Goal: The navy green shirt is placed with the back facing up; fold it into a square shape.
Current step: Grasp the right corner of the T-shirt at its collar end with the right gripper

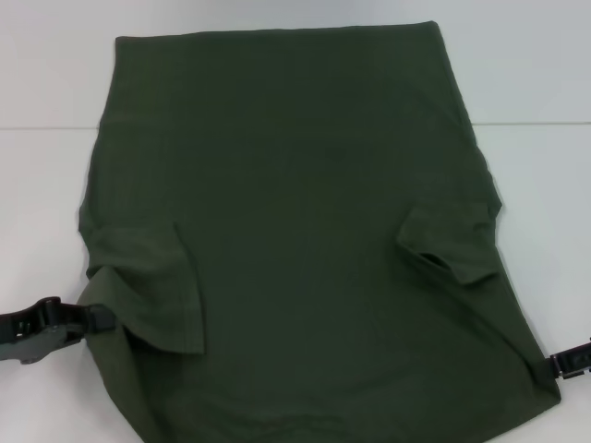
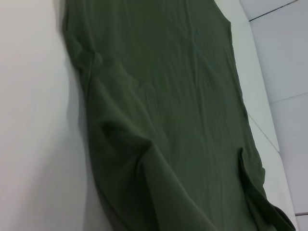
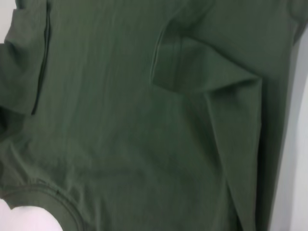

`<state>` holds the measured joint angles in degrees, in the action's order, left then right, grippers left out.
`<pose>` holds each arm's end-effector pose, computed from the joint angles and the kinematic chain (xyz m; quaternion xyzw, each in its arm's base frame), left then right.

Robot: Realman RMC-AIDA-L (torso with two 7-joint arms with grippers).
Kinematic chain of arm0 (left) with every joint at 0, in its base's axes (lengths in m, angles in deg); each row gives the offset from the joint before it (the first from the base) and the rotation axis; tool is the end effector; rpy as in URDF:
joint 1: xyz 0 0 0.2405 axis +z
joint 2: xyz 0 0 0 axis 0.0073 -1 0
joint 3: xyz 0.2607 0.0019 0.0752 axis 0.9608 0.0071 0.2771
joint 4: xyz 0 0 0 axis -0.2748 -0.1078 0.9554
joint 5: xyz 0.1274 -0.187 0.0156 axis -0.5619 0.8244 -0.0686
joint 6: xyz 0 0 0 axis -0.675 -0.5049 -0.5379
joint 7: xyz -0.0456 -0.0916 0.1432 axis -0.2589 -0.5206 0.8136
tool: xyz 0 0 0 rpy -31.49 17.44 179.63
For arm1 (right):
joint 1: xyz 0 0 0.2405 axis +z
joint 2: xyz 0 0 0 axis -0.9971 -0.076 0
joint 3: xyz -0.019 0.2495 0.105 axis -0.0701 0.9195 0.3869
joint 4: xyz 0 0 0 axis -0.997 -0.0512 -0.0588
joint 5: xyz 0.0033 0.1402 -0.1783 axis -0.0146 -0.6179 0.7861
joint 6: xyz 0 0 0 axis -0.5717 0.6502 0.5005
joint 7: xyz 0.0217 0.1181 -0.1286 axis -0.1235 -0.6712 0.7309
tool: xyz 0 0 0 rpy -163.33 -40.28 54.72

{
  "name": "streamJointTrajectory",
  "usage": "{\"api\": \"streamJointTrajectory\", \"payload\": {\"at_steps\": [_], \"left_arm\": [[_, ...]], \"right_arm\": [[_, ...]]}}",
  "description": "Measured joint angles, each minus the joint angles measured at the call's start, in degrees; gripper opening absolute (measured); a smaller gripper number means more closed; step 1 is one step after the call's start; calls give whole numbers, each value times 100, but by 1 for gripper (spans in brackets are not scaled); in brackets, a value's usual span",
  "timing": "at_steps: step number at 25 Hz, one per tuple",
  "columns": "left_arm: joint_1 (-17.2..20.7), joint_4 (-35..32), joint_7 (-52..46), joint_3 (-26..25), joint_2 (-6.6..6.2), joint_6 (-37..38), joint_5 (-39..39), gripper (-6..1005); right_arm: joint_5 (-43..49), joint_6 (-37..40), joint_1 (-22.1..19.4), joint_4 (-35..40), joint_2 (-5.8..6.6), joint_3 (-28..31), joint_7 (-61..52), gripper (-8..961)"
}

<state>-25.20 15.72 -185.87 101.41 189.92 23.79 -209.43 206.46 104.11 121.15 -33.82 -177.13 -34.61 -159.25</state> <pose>-0.3680 0.3145 0.0200 -0.6727 -0.6942 -0.2355 0.1005 0.3375 0.3518 0.0251 -0.8109 0.5814 -0.0259 0.0605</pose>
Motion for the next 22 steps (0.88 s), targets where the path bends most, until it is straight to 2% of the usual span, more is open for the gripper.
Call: {"api": "streamJointTrajectory", "payload": {"at_steps": [8, 22], "left_arm": [[5, 1, -5, 2, 0, 0, -2, 7], [7, 1, -46, 1, 9, 1, -2, 7]], "right_arm": [[239, -183, 10, -5, -157, -50, 36, 682], [244, -234, 164, -75, -357, -188, 57, 681]]}}
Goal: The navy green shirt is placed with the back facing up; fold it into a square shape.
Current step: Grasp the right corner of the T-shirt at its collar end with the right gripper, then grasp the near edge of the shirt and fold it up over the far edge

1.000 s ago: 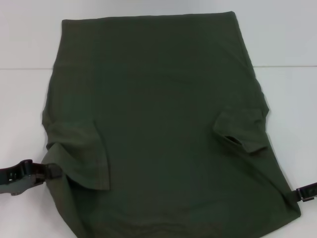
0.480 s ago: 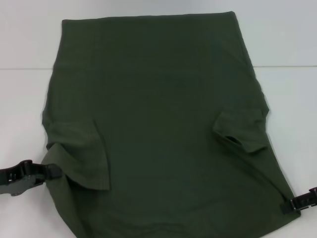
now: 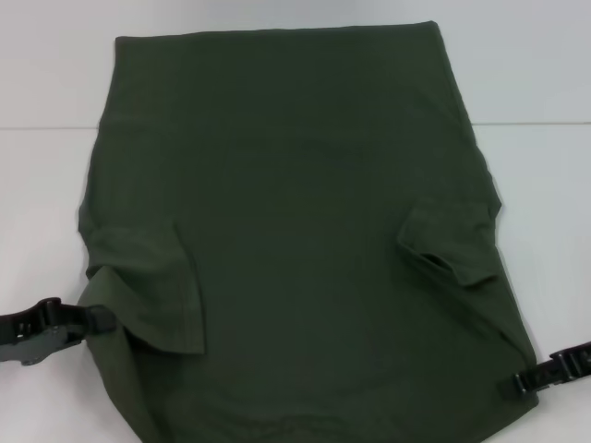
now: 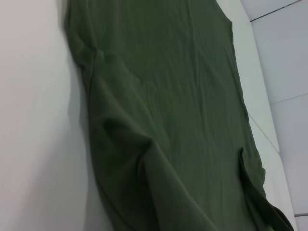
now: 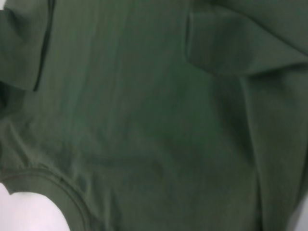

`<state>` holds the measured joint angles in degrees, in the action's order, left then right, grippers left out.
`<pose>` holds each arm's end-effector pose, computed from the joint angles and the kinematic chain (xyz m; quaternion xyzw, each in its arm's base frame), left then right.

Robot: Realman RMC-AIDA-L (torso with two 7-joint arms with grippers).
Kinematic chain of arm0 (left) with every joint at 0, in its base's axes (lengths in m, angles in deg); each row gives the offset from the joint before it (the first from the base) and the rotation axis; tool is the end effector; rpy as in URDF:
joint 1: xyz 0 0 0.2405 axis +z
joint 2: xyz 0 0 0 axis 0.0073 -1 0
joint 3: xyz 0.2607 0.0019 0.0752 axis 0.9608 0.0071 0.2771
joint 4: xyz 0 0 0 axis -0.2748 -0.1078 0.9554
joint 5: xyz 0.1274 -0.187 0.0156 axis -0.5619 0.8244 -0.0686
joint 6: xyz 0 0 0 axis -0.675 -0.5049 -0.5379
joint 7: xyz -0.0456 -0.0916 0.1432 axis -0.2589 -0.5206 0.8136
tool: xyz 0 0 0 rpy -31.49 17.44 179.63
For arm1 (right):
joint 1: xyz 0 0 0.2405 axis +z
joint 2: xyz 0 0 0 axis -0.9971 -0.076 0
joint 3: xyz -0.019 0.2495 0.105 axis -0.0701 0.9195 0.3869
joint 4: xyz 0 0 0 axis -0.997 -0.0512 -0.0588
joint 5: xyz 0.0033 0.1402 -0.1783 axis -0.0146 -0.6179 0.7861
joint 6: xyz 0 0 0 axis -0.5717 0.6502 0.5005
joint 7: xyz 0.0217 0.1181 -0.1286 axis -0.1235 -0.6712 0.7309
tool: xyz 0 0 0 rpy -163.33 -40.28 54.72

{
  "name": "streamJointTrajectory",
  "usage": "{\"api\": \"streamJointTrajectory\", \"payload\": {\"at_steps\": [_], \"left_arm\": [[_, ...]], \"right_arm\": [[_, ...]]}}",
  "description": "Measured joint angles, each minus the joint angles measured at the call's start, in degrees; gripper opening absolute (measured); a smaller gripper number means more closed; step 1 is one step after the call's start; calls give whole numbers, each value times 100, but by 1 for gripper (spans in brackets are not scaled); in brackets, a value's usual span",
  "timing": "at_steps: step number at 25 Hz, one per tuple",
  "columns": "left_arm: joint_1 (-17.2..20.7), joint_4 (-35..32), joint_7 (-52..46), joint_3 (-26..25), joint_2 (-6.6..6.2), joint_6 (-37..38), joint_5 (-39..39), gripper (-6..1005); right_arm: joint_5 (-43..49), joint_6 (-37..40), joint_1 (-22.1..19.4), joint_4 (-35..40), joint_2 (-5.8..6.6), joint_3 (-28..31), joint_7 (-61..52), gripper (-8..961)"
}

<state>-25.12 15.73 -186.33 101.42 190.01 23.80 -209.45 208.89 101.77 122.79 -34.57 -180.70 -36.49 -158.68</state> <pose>-0.3682 0.3138 0.0192 -0.6693 -0.6976 -0.2359 0.0988 0.3264 0.3515 -0.0084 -0.8230 0.5642 -0.0485 0.0437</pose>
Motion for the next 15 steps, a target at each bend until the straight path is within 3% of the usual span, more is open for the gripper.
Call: {"api": "streamJointTrajectory", "payload": {"at_steps": [9, 15], "left_arm": [[-45, 0, -15, 0, 0, 0, 7, 6], [-62, 0, 7, 0, -3, 19, 10, 6]], "right_arm": [[-149, 2, 188, -26, -81, 23, -3, 681], [-166, 29, 165, -37, -78, 25, -25, 470]]}}
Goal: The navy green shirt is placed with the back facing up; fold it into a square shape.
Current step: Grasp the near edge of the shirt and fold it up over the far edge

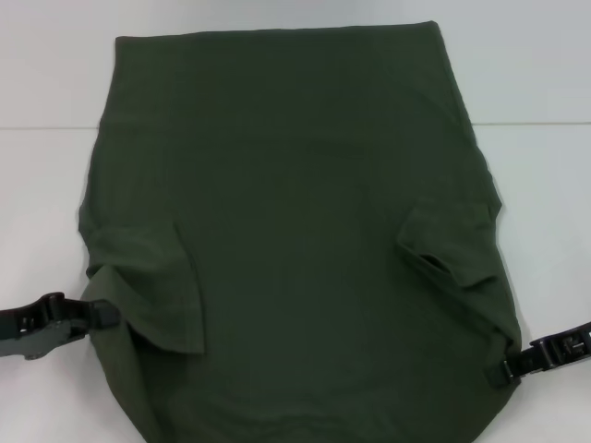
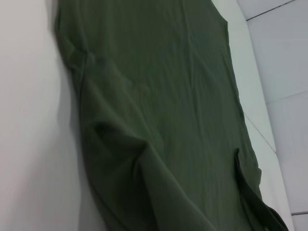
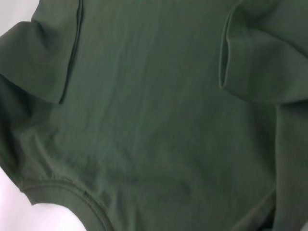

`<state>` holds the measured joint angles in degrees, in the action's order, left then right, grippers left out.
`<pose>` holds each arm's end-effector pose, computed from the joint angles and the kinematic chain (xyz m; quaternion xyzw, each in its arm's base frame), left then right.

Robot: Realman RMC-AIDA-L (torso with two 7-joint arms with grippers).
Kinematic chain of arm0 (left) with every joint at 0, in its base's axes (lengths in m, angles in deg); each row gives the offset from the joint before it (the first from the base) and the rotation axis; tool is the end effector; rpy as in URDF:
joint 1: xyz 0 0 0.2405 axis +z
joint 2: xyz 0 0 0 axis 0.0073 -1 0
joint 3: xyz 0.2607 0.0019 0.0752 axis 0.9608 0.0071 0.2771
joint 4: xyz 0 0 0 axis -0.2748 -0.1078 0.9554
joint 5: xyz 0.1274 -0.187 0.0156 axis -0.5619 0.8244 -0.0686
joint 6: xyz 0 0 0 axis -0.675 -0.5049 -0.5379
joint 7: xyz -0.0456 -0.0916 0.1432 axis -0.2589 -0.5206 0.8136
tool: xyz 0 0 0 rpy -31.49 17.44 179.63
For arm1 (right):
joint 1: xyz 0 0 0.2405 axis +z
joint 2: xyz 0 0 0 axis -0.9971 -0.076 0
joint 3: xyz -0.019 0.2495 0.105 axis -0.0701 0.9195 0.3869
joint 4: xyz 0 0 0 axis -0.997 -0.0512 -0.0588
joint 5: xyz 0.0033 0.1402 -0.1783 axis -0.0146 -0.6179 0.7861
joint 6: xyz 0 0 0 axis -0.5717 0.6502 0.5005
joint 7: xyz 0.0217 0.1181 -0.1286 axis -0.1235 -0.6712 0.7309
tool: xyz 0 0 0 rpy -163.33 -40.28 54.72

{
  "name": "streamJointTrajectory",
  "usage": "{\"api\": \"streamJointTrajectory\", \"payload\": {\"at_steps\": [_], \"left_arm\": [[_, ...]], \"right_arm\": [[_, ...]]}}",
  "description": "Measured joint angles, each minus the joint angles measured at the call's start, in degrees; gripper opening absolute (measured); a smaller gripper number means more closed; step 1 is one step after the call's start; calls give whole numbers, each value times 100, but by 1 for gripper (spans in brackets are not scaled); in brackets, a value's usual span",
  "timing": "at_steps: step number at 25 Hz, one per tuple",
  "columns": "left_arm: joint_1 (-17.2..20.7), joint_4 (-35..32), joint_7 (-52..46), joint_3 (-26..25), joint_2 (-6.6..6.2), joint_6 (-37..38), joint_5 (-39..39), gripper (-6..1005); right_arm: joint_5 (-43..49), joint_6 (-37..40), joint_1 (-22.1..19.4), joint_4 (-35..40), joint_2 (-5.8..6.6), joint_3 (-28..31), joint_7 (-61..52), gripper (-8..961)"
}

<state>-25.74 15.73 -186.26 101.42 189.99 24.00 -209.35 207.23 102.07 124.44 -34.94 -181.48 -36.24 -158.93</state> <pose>-0.3642 0.3176 0.0194 -0.6739 -0.6931 -0.2372 0.0962 0.3089 0.3592 -0.0162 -0.8302 0.5557 -0.0301 0.0316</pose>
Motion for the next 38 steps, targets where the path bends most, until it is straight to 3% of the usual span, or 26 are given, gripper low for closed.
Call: {"api": "streamJointTrajectory", "payload": {"at_steps": [5, 16, 31, 38], "left_arm": [[-7, -9, 51, 15, -4, 46, 0, 6], [36, -110, 226, 111, -49, 391, -111, 7], [621, -848, 628, 266, 1, 1811, -416, 6], [472, -717, 650, 210, -40, 1966, -113, 7]], "right_arm": [[0, 21, -10, 0, 35, 33, -7, 289], [-5, 235, -8, 21, 62, 51, 44, 73], [38, 1026, -391, 105, 204, 32, 229, 67], [-472, 1262, -451, 95, 226, 323, 463, 67]]}}
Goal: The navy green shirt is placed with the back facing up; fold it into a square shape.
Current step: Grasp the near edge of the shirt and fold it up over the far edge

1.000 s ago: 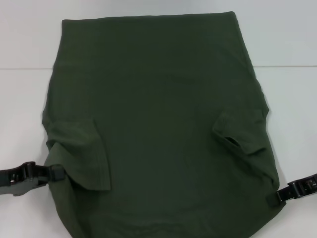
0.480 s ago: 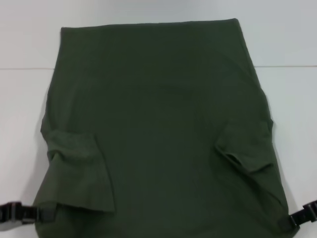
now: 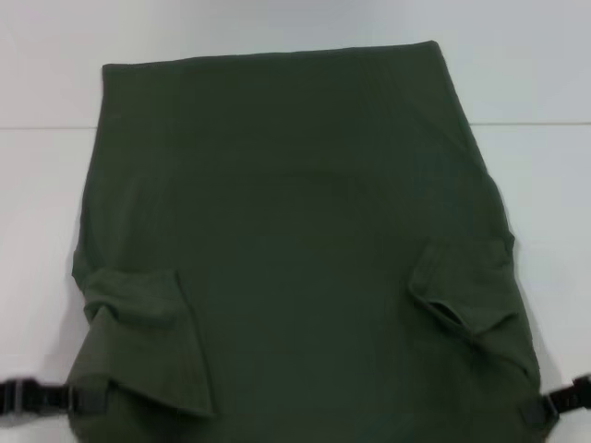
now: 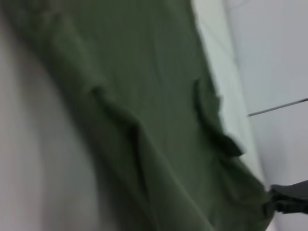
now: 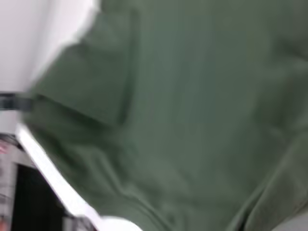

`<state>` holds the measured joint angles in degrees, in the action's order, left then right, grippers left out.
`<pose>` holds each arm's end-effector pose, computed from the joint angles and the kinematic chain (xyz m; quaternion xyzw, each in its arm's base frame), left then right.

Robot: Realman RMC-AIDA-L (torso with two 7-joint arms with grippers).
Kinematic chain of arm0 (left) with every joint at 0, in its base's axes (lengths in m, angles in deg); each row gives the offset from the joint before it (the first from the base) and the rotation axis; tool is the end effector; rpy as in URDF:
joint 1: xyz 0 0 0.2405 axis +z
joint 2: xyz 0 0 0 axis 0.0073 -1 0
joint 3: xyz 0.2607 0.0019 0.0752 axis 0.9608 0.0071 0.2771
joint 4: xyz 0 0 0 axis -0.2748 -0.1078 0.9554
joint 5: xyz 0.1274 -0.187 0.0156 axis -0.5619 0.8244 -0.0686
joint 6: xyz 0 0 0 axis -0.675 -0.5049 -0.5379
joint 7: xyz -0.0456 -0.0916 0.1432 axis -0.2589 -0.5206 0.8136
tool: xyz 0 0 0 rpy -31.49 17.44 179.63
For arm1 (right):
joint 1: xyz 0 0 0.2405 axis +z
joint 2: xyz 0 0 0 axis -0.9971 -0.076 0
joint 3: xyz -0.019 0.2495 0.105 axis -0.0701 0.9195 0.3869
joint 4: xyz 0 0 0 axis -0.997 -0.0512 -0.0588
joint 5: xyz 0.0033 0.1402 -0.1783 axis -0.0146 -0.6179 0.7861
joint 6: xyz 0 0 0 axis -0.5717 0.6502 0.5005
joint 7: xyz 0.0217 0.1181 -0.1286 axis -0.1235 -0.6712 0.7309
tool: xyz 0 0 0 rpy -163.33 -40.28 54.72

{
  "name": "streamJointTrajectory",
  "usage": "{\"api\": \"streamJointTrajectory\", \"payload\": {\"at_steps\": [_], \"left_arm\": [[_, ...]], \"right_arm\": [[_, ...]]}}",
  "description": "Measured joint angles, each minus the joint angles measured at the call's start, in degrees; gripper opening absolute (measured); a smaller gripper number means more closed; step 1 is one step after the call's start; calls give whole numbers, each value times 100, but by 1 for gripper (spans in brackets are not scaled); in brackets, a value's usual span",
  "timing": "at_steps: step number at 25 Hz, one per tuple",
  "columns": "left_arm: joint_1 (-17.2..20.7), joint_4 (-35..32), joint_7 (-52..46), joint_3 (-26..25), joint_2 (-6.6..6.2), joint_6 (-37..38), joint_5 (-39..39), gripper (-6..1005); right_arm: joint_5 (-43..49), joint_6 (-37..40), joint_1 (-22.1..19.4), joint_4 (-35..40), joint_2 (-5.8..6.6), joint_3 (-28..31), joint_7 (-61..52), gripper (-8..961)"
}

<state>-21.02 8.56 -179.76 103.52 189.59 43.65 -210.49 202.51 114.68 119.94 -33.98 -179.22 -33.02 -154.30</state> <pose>-0.3479 0.2559 0.0383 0.7439 0.6367 0.2028 0.0029 0.3112 0.3198 0.0098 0.8307 -0.5543 -0.0202 0.0476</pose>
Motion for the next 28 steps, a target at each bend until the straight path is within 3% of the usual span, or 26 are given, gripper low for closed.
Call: {"api": "streamJointTrajectory", "payload": {"at_steps": [6, 8, 10, 11, 14, 18, 22, 28], "left_arm": [[-556, 327, -636, -239, -186, -314, 675, 6], [-896, 530, -968, -257, -268, -931, 718, 6], [-1241, 847, -1148, -224, -371, -1656, 707, 6], [-1419, 1027, -1199, -194, -424, -2021, 696, 6], [-1890, 1453, -1255, 30, -486, -3136, 652, 6], [-2238, 1659, -1421, 714, -323, -4772, 586, 7], [-2252, 1644, -1580, 1320, -100, -5879, 584, 7], [-2170, 1288, -1587, 1392, 58, -6379, 627, 7]], "right_arm": [[-1175, 165, 107, 48, 159, 488, -42, 66], [-1523, -245, 198, 50, 228, 624, -207, 66], [-1755, -1424, 451, -27, 247, 614, -424, 66], [-1755, -1424, 451, -27, 247, 614, -424, 66], [-1724, -2801, 807, -226, 170, 409, -458, 67], [-1677, -4500, 1180, -576, -18, -222, -386, 67], [-1642, -5944, 1323, -814, -285, -894, -314, 66], [-1672, -6450, 1342, -760, -390, -994, -311, 66]]}}
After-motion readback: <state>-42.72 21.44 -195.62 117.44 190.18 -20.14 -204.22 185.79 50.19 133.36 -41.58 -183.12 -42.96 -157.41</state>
